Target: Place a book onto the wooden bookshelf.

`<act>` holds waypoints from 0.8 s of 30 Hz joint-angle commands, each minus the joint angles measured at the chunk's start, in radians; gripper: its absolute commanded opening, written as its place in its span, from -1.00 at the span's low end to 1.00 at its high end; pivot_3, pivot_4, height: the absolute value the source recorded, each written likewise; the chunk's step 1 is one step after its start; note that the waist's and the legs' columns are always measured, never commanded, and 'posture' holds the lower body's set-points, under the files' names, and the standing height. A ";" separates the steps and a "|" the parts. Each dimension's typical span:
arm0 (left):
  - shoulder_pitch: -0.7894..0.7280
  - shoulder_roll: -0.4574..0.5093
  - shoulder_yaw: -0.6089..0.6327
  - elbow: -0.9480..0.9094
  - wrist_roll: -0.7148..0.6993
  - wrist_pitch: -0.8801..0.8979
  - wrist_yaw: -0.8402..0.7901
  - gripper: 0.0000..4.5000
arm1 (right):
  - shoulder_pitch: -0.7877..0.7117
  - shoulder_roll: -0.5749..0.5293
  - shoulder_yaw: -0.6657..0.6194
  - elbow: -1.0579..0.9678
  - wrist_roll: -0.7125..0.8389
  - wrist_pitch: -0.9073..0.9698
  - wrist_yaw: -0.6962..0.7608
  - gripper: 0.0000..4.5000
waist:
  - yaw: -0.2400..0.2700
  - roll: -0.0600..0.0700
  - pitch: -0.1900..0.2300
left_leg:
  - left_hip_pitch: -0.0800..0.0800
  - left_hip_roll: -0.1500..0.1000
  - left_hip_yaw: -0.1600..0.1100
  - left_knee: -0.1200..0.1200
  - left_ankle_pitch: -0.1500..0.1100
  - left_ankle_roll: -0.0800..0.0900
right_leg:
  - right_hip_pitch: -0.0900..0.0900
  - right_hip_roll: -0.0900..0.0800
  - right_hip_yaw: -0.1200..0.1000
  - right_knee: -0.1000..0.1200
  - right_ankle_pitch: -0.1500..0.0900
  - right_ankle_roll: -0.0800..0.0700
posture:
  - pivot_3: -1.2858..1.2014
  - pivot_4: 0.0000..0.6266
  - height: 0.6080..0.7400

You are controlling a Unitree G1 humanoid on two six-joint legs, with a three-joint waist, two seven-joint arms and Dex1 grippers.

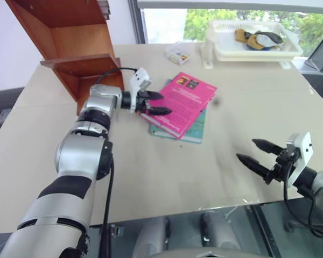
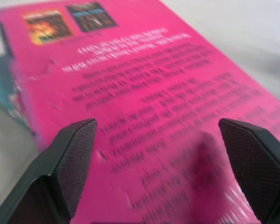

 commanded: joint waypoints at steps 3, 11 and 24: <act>0.048 0.076 -0.033 -0.046 0.056 0.012 -0.110 1.00 | -0.048 -0.015 0.006 0.007 0.008 -0.015 0.013 0.97 | 0.001 0.000 0.000 | 0.001 0.001 0.000 0.000 0.000 0.000 | 0.000 0.000 0.000 0.001 0.000 0.000 | 0.03 -0.52 1.00; 0.103 0.120 -0.055 -0.145 -0.009 0.099 -0.245 1.00 | -0.086 -0.019 0.030 0.045 -0.004 -0.020 0.024 0.97 | 0.006 0.000 0.000 | 0.001 0.001 0.000 0.001 0.000 0.000 | 0.001 0.000 0.001 0.003 0.000 0.000 | 0.03 -0.52 1.00; 0.130 0.148 -0.085 -0.371 -0.186 0.208 -0.245 1.00 | -0.088 -0.011 0.040 0.053 -0.017 -0.025 0.022 0.97 | 0.009 0.000 0.000 | 0.001 0.001 0.000 0.005 0.000 0.000 | 0.001 -0.001 0.001 0.006 0.000 0.000 | 0.03 -0.52 1.00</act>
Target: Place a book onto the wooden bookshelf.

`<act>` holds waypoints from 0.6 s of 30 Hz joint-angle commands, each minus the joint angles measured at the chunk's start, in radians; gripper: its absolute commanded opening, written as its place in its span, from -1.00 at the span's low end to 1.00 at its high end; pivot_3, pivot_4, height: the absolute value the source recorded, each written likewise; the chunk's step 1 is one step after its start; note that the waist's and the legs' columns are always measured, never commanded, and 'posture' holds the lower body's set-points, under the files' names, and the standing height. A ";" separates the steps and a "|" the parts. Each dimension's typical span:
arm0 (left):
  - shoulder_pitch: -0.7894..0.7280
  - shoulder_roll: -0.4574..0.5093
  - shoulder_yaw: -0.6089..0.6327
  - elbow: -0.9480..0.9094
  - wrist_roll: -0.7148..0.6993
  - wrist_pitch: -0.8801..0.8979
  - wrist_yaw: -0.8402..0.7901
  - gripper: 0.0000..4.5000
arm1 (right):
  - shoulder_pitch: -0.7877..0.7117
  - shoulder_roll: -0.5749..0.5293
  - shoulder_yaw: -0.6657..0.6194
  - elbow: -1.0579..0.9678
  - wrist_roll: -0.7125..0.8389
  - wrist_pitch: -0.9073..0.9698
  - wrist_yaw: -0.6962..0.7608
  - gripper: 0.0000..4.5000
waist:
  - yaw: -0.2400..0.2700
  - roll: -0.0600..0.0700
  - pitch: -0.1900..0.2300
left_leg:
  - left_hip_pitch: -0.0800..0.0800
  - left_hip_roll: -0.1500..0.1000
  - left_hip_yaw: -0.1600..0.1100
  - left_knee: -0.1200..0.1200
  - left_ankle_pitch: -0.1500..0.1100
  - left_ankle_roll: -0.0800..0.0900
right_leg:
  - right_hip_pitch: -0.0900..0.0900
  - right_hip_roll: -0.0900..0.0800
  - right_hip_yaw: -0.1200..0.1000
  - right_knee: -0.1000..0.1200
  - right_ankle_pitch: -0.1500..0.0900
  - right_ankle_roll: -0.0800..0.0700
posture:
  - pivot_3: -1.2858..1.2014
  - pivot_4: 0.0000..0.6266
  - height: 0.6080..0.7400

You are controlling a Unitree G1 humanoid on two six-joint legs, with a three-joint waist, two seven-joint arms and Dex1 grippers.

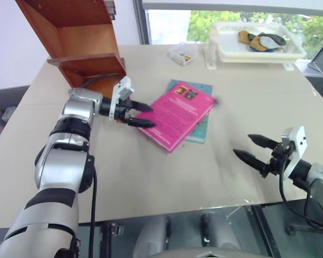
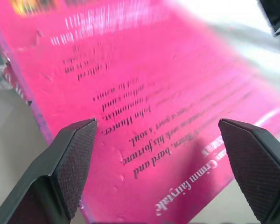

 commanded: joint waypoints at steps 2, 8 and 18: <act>-0.011 0.042 -0.024 -0.102 -0.101 0.063 -0.007 1.00 | -0.002 -0.003 -0.010 -0.017 -0.004 -0.025 -0.002 0.97 | -0.005 0.000 0.000 | 0.000 0.000 0.000 0.000 0.000 0.000 | 0.000 0.000 0.000 0.001 0.000 0.000 | 0.03 -0.52 1.00; -0.082 0.017 0.067 0.064 -0.084 0.039 0.122 1.00 | 0.010 -0.006 -0.032 -0.035 0.021 -0.037 0.019 0.97 | -0.008 0.000 0.000 | 0.000 0.000 0.000 0.000 0.000 0.000 | 0.000 0.001 0.000 0.001 0.000 0.000 | 0.03 -0.52 1.00; -0.087 -0.065 0.162 0.272 -0.049 0.158 0.268 1.00 | 0.048 -0.045 -0.130 -0.084 0.190 -0.097 0.210 0.97 | -0.006 -0.001 0.001 | -0.001 -0.001 -0.001 0.003 0.000 0.000 | 0.000 0.001 -0.001 0.002 0.000 0.000 | 0.03 -0.52 1.00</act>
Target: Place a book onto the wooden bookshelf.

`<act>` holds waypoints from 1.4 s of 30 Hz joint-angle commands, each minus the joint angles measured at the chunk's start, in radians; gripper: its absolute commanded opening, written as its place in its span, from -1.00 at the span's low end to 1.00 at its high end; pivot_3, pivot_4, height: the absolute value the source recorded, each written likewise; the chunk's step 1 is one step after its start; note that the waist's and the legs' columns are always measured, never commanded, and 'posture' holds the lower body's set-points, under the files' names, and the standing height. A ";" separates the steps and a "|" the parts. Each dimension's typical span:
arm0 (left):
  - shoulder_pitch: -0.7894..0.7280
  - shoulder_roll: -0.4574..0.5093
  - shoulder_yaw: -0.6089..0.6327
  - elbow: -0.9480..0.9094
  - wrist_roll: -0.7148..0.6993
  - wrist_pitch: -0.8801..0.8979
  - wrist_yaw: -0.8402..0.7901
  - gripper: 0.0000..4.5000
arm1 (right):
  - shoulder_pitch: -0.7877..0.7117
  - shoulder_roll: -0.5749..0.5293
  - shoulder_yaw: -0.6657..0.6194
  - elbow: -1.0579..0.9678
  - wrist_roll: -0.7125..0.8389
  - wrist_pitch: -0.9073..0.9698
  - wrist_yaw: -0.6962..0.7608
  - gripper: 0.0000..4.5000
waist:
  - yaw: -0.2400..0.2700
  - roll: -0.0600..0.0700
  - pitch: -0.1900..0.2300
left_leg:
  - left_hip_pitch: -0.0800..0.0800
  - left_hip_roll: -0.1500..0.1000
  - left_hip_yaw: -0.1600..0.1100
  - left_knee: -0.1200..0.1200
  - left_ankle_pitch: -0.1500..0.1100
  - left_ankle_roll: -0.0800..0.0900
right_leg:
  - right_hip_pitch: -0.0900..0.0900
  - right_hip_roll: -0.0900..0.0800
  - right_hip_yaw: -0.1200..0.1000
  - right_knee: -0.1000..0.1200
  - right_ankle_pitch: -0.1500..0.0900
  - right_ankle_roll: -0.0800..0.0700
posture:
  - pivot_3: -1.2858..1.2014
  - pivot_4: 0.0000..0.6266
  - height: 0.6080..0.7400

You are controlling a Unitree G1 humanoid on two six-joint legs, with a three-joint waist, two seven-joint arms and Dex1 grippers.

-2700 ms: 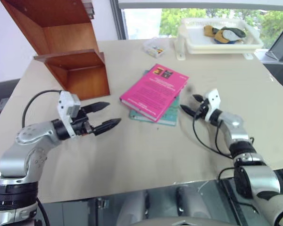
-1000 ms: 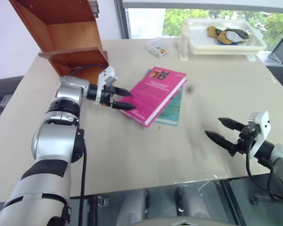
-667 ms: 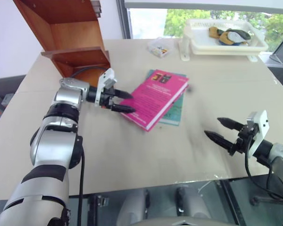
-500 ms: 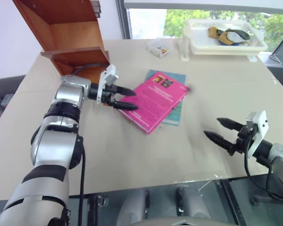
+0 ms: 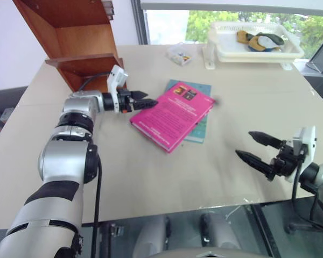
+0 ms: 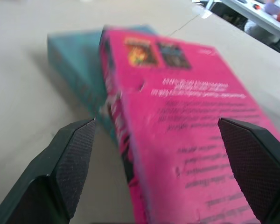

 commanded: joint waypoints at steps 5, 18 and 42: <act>0.005 -0.031 0.008 0.012 0.034 0.185 -0.116 1.00 | 0.006 -0.036 -0.054 -0.043 0.066 -0.029 0.051 0.97 | -0.001 0.000 0.000 | 0.000 0.000 0.000 0.001 0.000 0.000 | 0.000 0.000 0.000 0.001 0.000 0.000 | 0.03 -0.52 1.00; 0.061 0.022 0.078 -0.003 0.018 0.437 -0.162 1.00 | -0.001 -0.032 -0.023 -0.023 0.046 -0.054 0.062 0.97 | -0.003 0.000 0.000 | 0.001 0.000 0.000 0.002 0.000 0.000 | 0.000 0.000 0.000 0.003 0.000 0.000 | 0.03 -0.52 1.00; 0.222 0.049 0.062 -0.244 -0.091 0.712 -0.297 -0.21 | -0.006 -0.011 0.033 0.016 -0.017 -0.117 0.082 1.00 | -0.002 0.000 0.000 | 0.001 0.001 0.000 0.002 0.000 0.000 | 0.000 0.000 0.001 0.003 0.000 0.000 | 0.03 -0.52 1.00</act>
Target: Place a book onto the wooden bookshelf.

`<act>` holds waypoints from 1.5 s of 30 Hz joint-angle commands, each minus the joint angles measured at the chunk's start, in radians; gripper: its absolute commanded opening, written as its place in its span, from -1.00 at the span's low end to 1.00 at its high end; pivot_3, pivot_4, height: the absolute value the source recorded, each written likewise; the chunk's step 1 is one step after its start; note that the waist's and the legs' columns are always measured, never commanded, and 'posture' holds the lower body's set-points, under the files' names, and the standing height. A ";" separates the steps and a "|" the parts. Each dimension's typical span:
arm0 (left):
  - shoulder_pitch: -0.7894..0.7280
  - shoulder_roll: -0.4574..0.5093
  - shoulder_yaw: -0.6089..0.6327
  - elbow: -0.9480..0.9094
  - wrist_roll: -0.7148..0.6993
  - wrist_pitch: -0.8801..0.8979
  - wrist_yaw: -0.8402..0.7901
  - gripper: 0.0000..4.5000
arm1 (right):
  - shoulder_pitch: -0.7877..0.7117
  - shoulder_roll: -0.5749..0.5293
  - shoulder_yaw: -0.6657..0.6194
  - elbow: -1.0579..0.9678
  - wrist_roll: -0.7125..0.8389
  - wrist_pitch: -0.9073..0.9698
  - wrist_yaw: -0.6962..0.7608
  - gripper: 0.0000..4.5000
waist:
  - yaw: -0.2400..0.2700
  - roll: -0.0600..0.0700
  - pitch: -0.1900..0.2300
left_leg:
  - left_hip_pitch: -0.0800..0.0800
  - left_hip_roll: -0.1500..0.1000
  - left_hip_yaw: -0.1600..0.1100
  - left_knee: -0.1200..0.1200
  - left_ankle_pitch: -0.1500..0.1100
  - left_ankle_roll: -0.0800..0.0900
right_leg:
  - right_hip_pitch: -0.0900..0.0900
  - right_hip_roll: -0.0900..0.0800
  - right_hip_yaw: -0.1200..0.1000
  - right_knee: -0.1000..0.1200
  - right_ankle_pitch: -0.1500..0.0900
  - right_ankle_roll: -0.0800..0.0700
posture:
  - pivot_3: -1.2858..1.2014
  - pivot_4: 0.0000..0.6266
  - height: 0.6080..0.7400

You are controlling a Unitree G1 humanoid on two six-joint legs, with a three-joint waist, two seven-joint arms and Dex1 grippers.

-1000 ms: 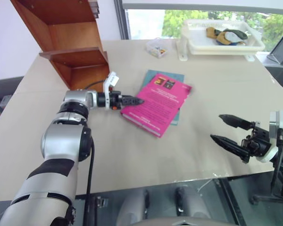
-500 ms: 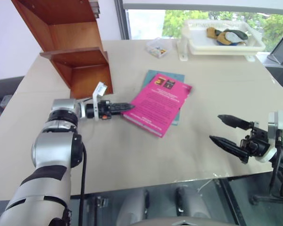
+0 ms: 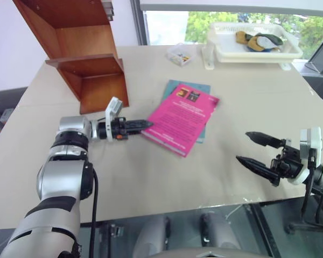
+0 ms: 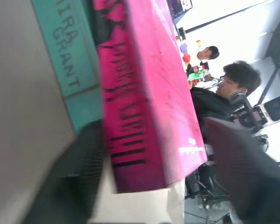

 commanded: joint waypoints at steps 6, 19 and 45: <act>0.078 0.005 0.017 -0.154 -0.098 0.118 -0.011 -0.84 | 0.024 0.009 -0.009 -0.027 -0.002 -0.039 0.001 1.00 | 0.000 0.000 0.000 | 0.000 0.000 0.000 0.000 0.000 0.000 | 0.000 0.000 0.000 0.000 0.000 0.000 | 0.03 -0.52 1.00; 0.239 -0.083 0.222 -0.776 -0.318 0.075 0.297 -0.88 | 0.009 -0.002 -0.060 0.007 0.095 -0.030 0.061 1.00 | 0.013 0.000 0.000 | 0.000 0.000 -0.001 0.000 0.000 0.000 | 0.000 -0.004 0.000 0.000 0.000 0.000 | 0.03 -0.52 1.00; -0.199 0.189 -0.124 -0.677 0.500 -1.433 0.832 -0.88 | -0.203 -0.093 -0.113 0.286 0.179 0.018 0.229 1.00 | 0.024 0.001 0.001 | -0.001 -0.001 0.002 -0.004 0.000 0.000 | 0.000 -0.002 0.000 -0.007 0.000 0.000 | 0.03 -0.52 1.00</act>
